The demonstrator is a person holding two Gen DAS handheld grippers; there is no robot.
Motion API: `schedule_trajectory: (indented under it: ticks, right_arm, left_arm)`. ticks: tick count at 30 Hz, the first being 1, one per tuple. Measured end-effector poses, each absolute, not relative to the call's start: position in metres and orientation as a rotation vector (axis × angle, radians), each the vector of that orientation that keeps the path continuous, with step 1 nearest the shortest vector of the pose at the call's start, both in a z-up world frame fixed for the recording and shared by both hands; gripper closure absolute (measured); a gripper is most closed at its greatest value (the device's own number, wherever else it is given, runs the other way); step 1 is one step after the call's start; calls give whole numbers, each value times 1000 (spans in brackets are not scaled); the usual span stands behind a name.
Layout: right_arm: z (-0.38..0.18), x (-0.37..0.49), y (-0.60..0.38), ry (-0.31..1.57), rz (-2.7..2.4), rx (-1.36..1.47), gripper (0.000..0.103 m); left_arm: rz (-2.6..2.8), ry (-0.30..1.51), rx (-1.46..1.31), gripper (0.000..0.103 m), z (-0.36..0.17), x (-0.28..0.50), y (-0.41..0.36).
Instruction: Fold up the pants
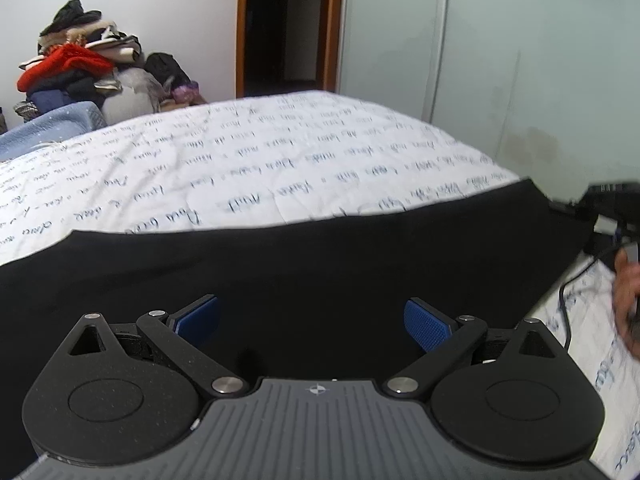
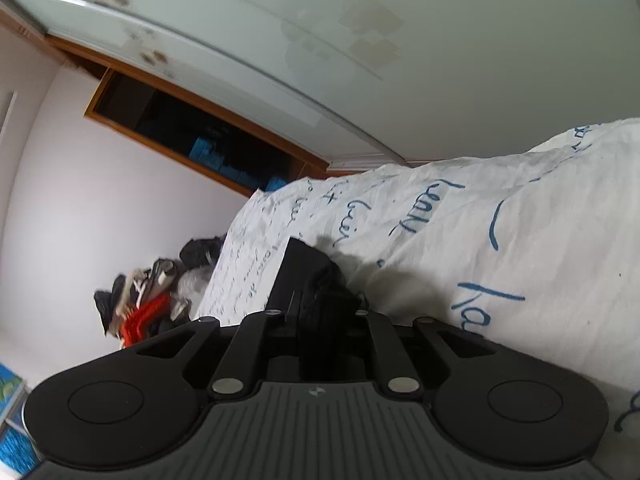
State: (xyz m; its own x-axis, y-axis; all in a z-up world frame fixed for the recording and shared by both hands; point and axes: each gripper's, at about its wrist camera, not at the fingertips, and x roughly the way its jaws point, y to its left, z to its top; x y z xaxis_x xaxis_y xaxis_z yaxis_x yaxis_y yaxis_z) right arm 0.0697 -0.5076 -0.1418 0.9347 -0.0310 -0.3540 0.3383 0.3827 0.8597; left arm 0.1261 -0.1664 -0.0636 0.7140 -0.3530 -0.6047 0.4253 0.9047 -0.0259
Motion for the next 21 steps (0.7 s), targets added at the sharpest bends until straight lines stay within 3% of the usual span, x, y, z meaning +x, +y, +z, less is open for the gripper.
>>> schedule_trajectory:
  ticks: [4, 6, 11, 17, 21]
  right_arm:
    - [-143, 75, -508, 282, -251, 1164, 88]
    - [-149, 75, -507, 269, -257, 1148, 97]
    - [-147, 74, -502, 264, -252, 1105, 98]
    - [-110, 81, -450, 253, -297, 667, 98]
    - [-98, 87, -419, 263, -307, 456, 98]
  left_arm:
    - [-441, 644, 144, 3, -64, 124, -170]
    - [-439, 639, 138, 3, -63, 125, -170]
    - [-480, 650, 110, 3, -49, 135, -181]
    - [-613, 692, 74, 3, -4, 172, -241]
    - [-749, 816, -5, 3, 21, 211, -305]
